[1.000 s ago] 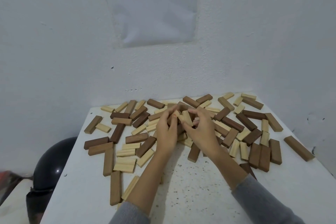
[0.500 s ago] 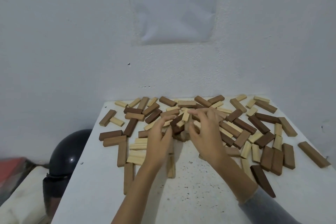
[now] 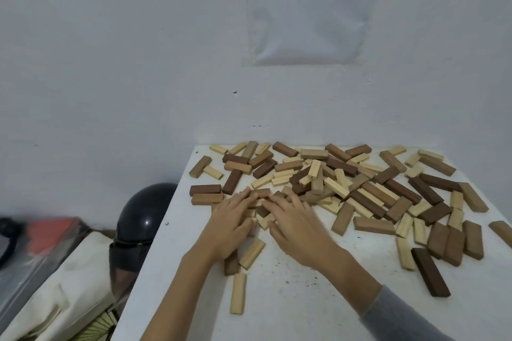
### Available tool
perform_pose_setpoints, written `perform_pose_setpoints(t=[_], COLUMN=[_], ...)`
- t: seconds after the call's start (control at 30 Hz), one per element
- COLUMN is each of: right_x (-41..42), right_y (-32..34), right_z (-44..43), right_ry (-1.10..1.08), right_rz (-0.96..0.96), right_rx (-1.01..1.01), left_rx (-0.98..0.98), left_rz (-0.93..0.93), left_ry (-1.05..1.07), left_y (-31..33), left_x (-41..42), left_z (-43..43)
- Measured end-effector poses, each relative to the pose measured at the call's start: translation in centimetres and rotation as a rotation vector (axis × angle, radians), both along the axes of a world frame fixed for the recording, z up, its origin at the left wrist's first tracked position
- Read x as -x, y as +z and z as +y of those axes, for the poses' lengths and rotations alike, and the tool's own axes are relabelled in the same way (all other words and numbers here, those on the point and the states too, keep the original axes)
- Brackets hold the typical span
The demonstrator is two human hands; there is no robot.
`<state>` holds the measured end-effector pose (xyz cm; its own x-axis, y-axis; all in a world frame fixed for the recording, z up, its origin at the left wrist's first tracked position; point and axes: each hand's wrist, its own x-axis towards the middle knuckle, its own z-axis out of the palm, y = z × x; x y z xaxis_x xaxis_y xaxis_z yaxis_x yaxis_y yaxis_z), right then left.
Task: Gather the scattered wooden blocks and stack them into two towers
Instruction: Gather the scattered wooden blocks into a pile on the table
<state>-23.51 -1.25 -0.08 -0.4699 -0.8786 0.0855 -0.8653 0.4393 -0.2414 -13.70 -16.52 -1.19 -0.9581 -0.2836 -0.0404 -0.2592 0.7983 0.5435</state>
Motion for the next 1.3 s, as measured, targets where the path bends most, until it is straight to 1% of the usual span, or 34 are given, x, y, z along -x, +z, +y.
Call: perform_pose_setpoints(t=[0.13,0.2,0.27,0.4,0.57,0.63,0.73,0.9,0.97,1.03,1.13,1.17,1.3], right_x=[-0.8,-1.1,-1.2,-1.5,-1.4,-1.5,-1.9,-2.1,-1.9,-1.5,-1.1,-1.0,-0.9], right_y=[-0.4,-0.9,-1.3,-1.2,-0.8,-0.8,-1.0,-1.2,-1.2,-1.1,-1.0,-1.1,-1.3], right_z=[0.3,0.7,1.0,1.8,2.3,2.2,1.8,1.5,1.5,1.7,2.1,2.4,3.5], right_ry=[-0.007,-0.006,-0.001,-0.007,-0.080,-0.127,-0.176,-0.229,-0.217,-0.214,-0.229,-0.228,-0.214], right_rz=[0.006,0.003,-0.004,-0.035,-0.089,-0.083,-0.018,-0.018,-0.035,-0.076,-0.178,-0.198,-0.238], right_rx=[0.040,0.068,0.101,0.120,0.124,0.106,0.113,0.178,0.188,0.166,0.212,0.233,0.278], left_rx=[-0.107,-0.046,0.038,0.022,0.089,0.127,0.164,0.092,0.087,0.126,0.302,0.329,0.306], left_rz=[-0.132,-0.223,-0.263,-0.207,-0.223,-0.239,-0.256,-0.233,-0.240,-0.259,-0.291,-0.291,-0.249], left_ry=[-0.020,-0.083,-0.127,-0.106,-0.079,-0.057,-0.030,-0.012,-0.038,-0.078,-0.166,-0.167,-0.127], left_y=[1.4,2.2,2.6,2.6,2.6,2.3,2.3,3.1,3.3,3.5,3.5,3.3,2.5], left_x=[-1.1,-1.4,-1.7,-1.8,-1.1,-0.9,-0.6,-0.3,-0.3,-0.4,-0.4,-0.4,-0.3], left_z=[-0.9,-1.1,-1.1,-1.0,-1.3,-1.0,-0.6,-0.1,0.1,0.4,1.2,1.3,1.4])
